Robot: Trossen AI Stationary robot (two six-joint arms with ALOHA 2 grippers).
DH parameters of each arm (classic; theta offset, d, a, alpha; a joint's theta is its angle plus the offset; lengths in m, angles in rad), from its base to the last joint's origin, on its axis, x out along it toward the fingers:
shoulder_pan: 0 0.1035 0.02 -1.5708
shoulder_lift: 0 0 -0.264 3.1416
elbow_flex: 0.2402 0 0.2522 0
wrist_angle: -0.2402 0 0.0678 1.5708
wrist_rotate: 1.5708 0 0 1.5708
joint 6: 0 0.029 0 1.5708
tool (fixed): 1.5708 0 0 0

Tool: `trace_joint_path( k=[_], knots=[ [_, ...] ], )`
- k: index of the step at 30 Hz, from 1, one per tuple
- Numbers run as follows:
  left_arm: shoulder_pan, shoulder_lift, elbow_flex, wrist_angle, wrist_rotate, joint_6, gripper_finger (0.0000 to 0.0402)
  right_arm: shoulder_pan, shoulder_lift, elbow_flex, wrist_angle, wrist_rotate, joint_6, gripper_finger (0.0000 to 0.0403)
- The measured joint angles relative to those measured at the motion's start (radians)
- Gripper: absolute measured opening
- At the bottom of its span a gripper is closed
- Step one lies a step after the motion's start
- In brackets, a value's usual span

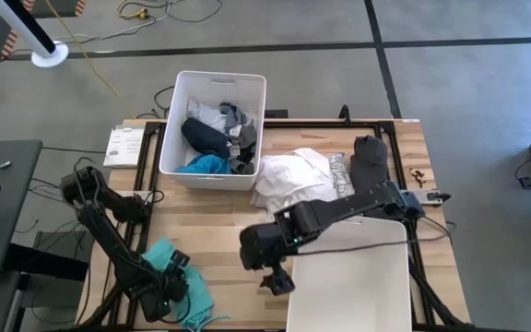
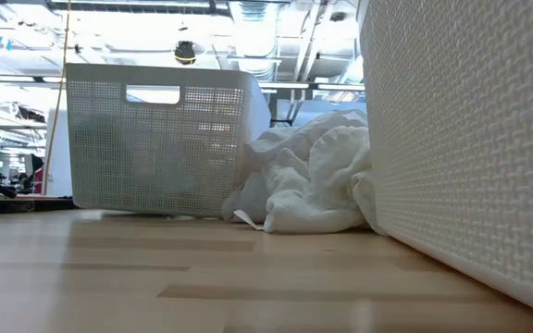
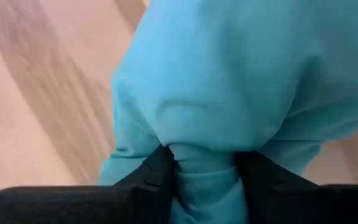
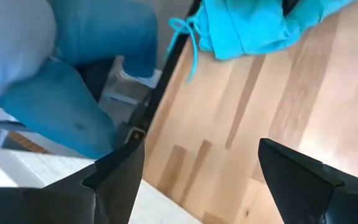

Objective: Sort clothes
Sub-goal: Put the light blue shorts into the top white laundry bin

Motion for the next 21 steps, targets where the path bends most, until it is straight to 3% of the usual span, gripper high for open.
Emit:
trace_joint_path(
  k=[10,21],
  knots=[
    [0.003,0.007,0.155,-0.244,-0.221,0.034,0.0090,0.092,0.000,-0.002,-0.035,0.210,0.024,0.0328],
    [0.003,0.004,0.322,-0.477,-0.428,0.033,0.0089,0.138,0.001,-0.005,-0.026,0.359,0.035,0.0328]
  ],
)
